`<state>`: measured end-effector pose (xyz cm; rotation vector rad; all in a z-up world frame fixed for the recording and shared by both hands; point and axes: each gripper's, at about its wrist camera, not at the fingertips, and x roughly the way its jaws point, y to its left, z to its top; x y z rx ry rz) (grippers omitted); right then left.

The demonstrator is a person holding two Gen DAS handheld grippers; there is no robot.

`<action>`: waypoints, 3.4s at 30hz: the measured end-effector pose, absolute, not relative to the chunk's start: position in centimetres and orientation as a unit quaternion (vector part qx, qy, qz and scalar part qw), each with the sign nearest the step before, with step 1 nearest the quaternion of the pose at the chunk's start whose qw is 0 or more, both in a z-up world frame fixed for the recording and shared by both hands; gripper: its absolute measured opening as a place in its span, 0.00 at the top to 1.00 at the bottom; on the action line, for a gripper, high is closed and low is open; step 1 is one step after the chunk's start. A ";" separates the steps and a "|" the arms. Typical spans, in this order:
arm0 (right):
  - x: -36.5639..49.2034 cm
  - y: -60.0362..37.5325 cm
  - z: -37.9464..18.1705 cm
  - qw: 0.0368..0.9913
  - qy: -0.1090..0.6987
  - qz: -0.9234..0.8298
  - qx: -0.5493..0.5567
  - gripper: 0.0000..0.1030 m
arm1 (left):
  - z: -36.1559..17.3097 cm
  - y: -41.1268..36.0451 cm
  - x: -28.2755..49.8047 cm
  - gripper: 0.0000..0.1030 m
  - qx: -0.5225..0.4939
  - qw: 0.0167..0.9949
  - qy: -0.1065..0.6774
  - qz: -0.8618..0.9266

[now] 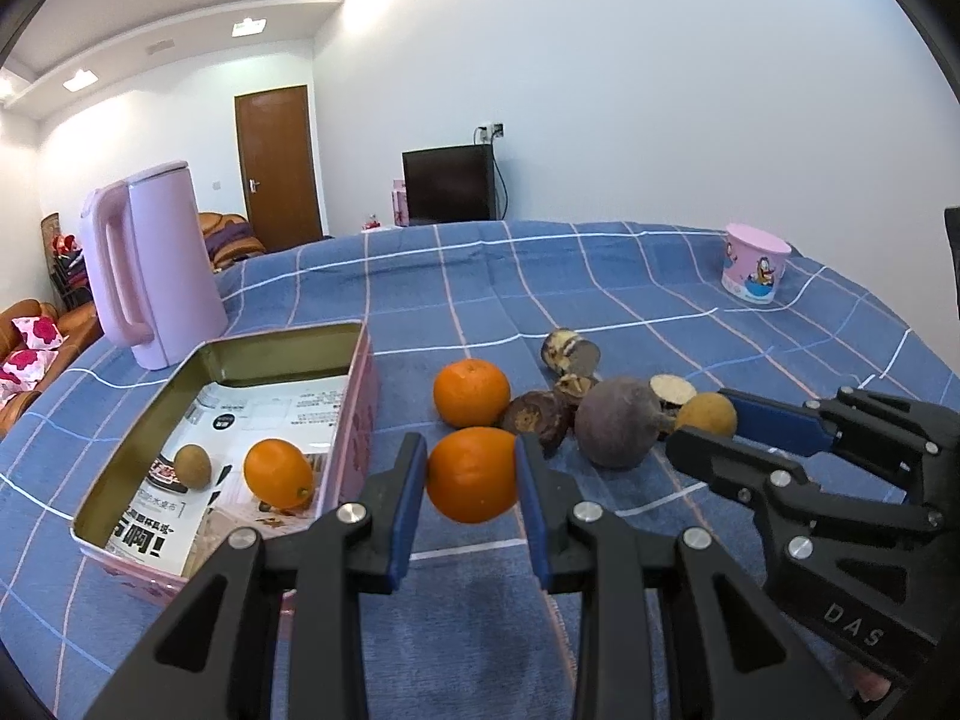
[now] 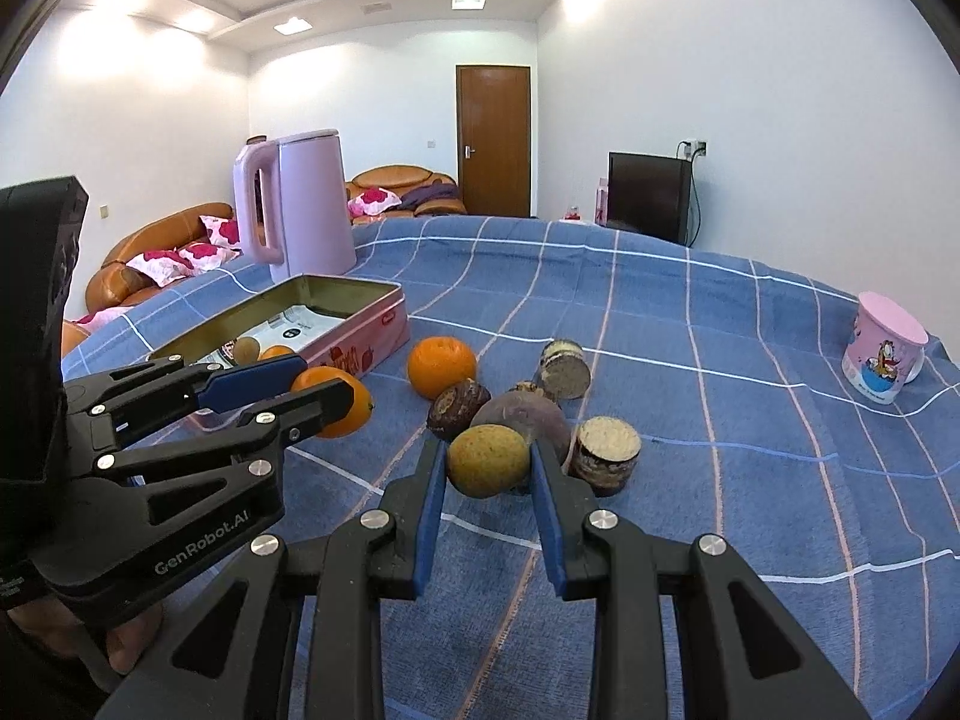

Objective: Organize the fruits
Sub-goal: 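Lower the right tool onto a small brown kiwi and grasp it, then carry the orange in the left tool over the tin while the right tool carries the kiwi there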

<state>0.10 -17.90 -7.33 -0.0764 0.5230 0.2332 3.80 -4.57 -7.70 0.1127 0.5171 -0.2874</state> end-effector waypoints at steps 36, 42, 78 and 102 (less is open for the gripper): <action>-2.6 -18.1 -5.0 0.976 0.188 0.093 -0.054 0.71 | -5.5 -3.7 1.6 0.69 0.055 0.968 0.212 -0.124; -2.8 -17.9 -4.6 0.978 0.176 0.093 -0.055 0.71 | -5.2 -3.4 1.4 0.69 0.054 0.970 0.205 -0.119; 1.8 -11.2 -1.1 0.966 0.171 0.163 -0.105 0.71 | -5.7 4.7 5.0 0.69 0.008 0.972 0.234 -0.022; 9.7 -4.1 -4.9 0.937 0.246 0.224 -0.104 0.71 | -6.8 8.8 9.9 0.69 0.004 0.960 0.279 -0.001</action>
